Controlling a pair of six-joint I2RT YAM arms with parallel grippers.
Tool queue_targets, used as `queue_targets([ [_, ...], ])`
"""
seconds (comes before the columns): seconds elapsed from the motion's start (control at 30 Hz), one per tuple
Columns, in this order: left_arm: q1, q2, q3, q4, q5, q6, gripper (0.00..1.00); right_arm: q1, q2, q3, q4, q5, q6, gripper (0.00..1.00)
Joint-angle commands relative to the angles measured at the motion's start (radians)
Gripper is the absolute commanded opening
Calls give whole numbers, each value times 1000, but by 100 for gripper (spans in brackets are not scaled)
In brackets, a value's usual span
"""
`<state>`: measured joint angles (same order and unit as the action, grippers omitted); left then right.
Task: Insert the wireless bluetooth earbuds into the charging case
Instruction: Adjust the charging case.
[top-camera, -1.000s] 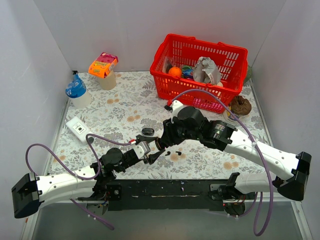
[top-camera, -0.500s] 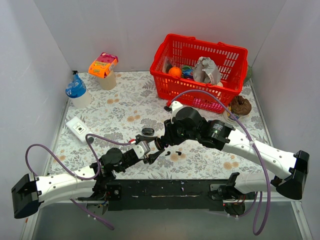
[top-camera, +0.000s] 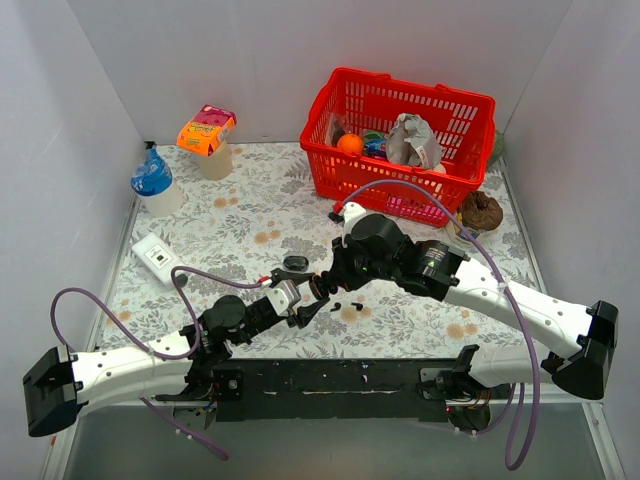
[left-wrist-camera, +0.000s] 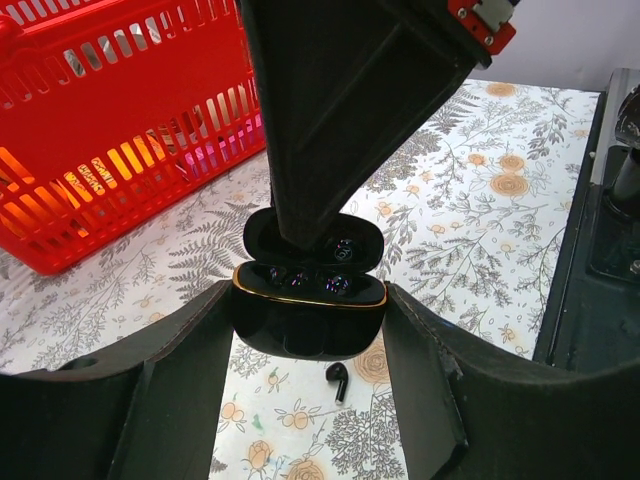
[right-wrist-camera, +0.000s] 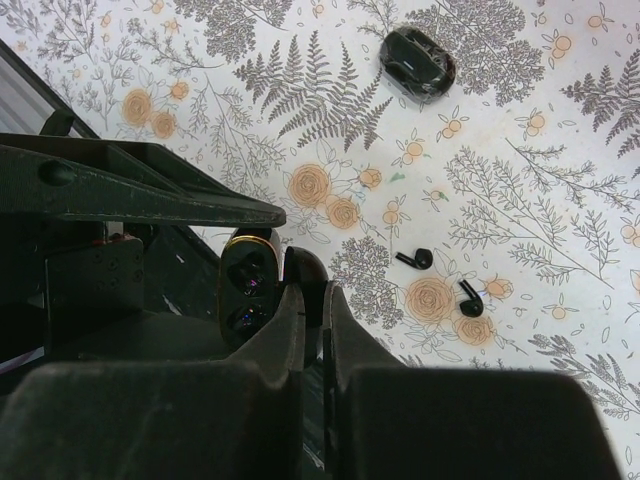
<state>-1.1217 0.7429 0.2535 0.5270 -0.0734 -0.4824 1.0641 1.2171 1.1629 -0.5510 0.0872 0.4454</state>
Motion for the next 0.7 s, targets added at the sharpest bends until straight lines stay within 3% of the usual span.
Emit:
queue_targets([
  [0.0, -4, 15, 64, -42, -42, -61, 6, 0, -22, 20, -4, 19, -40, 1],
  [0.1, -4, 39, 90, -85, -57, -93, 30, 0, -25, 56, -33, 35, -73, 1],
  [0.13, -4, 42, 92, -93, -58, -97, 43, 0, -27, 73, -41, 37, -80, 1],
  [0.3, -3, 35, 89, -87, -104, -116, 73, 0, -37, 113, -79, 30, -128, 1],
  [0.33, -3, 33, 92, -90, -115, -117, 89, 0, -41, 118, -85, 26, -134, 1],
  [0.37, -3, 35, 95, -96, -137, -122, 98, 0, -45, 126, -89, 26, -137, 1],
  [0.67, -3, -66, 136, -199, -165, -191, 98, 2, -108, 166, -135, 36, -281, 1],
])
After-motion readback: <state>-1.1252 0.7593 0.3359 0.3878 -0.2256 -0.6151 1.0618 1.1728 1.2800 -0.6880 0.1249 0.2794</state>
